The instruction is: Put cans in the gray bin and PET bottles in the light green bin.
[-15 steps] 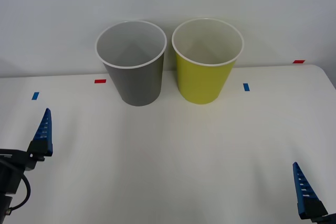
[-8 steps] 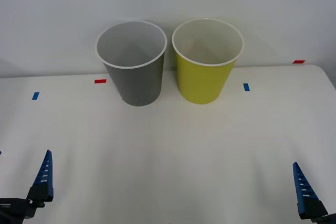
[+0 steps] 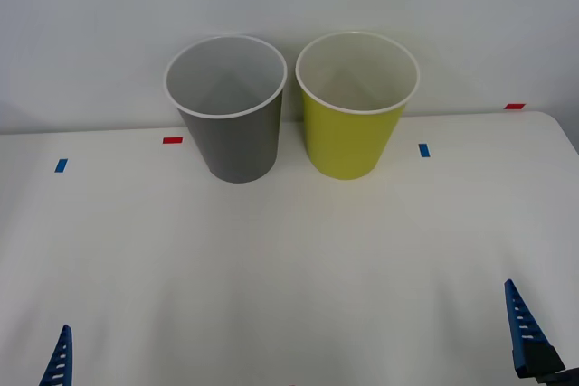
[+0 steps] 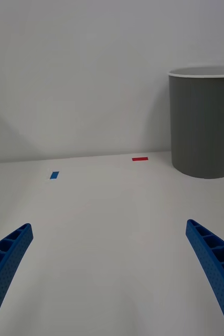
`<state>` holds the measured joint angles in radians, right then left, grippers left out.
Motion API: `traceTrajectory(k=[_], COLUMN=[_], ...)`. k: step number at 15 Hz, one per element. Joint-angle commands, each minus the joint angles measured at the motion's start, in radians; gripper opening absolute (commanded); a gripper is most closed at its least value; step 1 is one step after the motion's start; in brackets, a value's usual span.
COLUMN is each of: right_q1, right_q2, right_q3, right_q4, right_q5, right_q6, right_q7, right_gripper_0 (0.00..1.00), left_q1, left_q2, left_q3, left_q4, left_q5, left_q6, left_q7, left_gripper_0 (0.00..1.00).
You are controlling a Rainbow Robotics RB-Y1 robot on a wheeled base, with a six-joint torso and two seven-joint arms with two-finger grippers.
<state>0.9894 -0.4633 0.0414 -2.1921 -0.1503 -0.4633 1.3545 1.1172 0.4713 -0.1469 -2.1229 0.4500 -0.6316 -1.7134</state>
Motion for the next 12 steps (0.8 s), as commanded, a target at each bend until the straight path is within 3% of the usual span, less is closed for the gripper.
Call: traceTrajectory(k=[1, 12], right_q1=[0.0, 0.0], right_q2=[0.0, 0.0], right_q3=[0.0, 0.0], right_q4=[0.0, 0.0], right_q5=[0.0, 0.0], right_q6=[0.0, 0.0], right_q7=[0.0, 0.0], right_gripper_0=[1.0, 1.0], left_q1=[0.043, 0.043], left_q2=[0.0, 0.0], left_q3=[-0.03, -0.03], left_q4=[0.0, 0.0], left_q5=[-0.017, -0.017], left_q6=[-0.039, -0.039], left_q7=[0.0, 0.0], left_gripper_0=[1.0, 1.0])
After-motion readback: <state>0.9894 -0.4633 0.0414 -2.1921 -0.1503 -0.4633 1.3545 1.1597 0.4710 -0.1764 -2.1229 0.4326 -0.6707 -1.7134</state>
